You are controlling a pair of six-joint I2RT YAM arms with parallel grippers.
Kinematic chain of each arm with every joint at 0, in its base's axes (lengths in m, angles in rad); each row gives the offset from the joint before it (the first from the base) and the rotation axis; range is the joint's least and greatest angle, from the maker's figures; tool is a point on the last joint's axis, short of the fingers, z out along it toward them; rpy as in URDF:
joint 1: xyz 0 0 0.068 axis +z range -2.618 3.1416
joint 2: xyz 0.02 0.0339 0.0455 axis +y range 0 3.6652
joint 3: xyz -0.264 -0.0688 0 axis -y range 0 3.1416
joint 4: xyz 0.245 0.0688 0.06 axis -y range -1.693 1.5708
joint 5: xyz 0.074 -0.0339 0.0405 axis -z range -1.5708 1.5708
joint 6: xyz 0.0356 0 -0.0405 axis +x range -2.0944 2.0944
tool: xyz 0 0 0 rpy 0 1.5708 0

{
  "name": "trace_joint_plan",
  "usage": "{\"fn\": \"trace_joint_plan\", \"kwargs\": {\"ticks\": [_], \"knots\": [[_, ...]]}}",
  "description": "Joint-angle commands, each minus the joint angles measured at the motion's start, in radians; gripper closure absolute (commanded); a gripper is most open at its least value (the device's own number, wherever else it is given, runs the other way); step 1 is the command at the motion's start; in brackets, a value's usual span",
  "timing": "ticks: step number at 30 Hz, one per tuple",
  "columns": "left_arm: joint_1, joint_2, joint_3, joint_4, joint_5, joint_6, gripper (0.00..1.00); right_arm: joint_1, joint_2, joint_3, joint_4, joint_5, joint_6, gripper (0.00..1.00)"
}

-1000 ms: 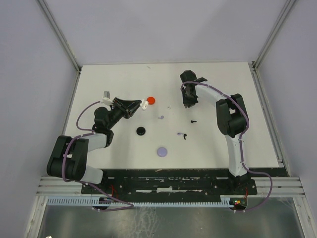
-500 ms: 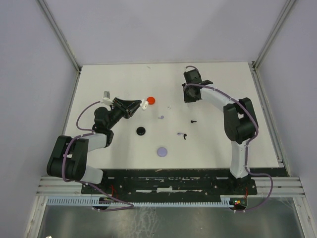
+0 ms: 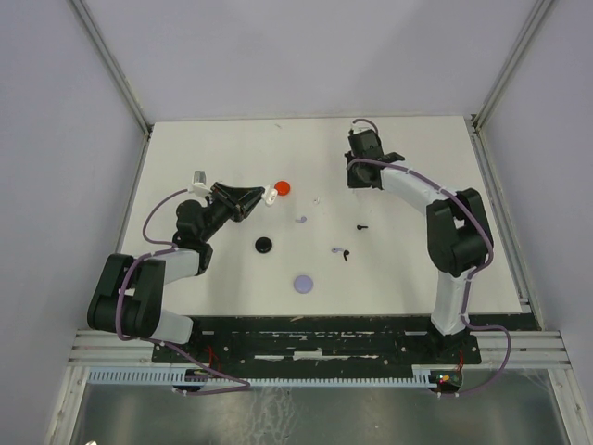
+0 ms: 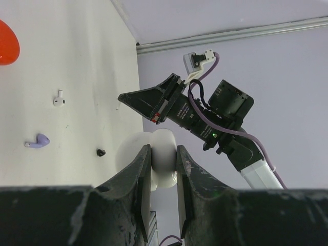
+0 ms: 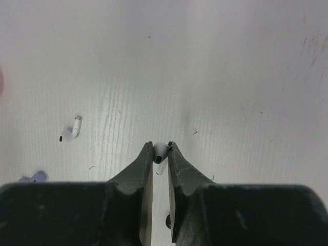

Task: Insert the wireless bluetooth earbuds into the charging case
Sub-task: Pick up the earbud from the center of the board.

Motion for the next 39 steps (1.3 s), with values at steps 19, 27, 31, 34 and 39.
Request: {"fn": "trace_joint_plan", "kwargs": {"ticks": [19, 27, 31, 34, 39], "knots": [[0.0, -0.041, 0.017, 0.009, -0.018, 0.042, 0.97, 0.025, -0.107, 0.032, 0.034, 0.054, -0.017, 0.98], [0.0, -0.033, 0.022, -0.001, -0.029, 0.045, 0.97, 0.047, -0.128, 0.03, 0.049, 0.075, -0.034, 0.99], [-0.004, 0.008, 0.04, -0.007, -0.048, 0.025, 0.97, 0.126, -0.212, -0.075, 0.226, 0.061, -0.111, 0.99], [-0.011, 0.064, 0.057, 0.024, -0.047, -0.014, 0.97, 0.184, -0.297, -0.206, 0.449, 0.001, -0.152, 0.99], [-0.027, 0.156, 0.093, 0.076, -0.024, -0.077, 0.97, 0.217, -0.39, -0.368, 0.765, -0.138, -0.164, 0.99]]}}
